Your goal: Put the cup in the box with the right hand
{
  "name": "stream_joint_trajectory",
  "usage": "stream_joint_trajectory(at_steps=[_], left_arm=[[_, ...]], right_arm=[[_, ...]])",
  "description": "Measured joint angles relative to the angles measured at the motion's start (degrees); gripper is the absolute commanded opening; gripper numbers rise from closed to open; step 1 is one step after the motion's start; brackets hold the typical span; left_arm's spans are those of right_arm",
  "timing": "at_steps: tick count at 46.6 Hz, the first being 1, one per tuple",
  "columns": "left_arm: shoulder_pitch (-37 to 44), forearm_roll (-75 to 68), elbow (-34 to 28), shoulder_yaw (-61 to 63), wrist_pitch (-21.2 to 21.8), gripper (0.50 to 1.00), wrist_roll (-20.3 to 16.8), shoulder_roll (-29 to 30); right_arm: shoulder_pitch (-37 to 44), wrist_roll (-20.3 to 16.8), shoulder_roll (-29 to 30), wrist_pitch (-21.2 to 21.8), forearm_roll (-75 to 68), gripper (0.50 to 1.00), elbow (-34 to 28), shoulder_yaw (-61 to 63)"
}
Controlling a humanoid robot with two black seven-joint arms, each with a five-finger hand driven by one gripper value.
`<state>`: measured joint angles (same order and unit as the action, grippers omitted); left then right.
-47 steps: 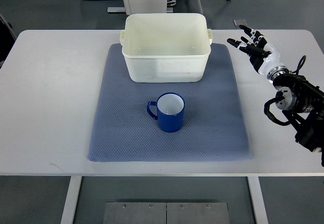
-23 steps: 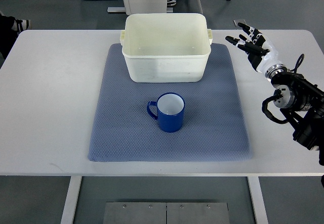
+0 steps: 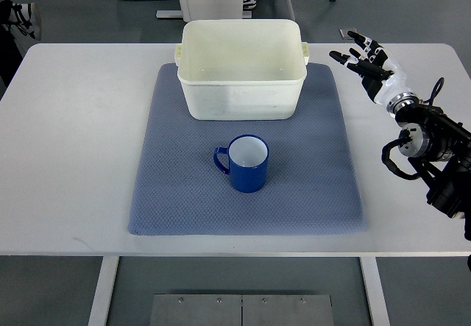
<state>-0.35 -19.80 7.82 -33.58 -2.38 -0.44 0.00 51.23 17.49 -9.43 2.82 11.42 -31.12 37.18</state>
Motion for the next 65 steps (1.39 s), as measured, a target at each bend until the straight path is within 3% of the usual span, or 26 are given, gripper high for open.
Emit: stream_joint_trajectory(at_steps=[30, 42, 49, 65], left_arm=[[0.0, 0.0, 0.0, 0.0, 0.0, 1.000, 0.0, 0.0], [0.0, 0.0, 0.0, 0.0, 0.0, 1.000, 0.0, 0.0], [0.0, 0.0, 0.0, 0.0, 0.0, 1.000, 0.0, 0.0], [0.0, 0.0, 0.0, 0.0, 0.0, 1.000, 0.0, 0.0]], right_arm=[[0.0, 1.2, 0.1, 0.3, 0.0, 1.000, -0.5, -0.4], [0.2, 1.1, 0.1, 3.5, 0.1, 1.000, -0.9, -0.3], [1.7, 1.0, -0.2, 4.0, 0.1, 0.998, -4.2, 0.1], [4.9, 0.0, -3.3, 4.3, 2.0, 0.995, -17.9, 0.9]])
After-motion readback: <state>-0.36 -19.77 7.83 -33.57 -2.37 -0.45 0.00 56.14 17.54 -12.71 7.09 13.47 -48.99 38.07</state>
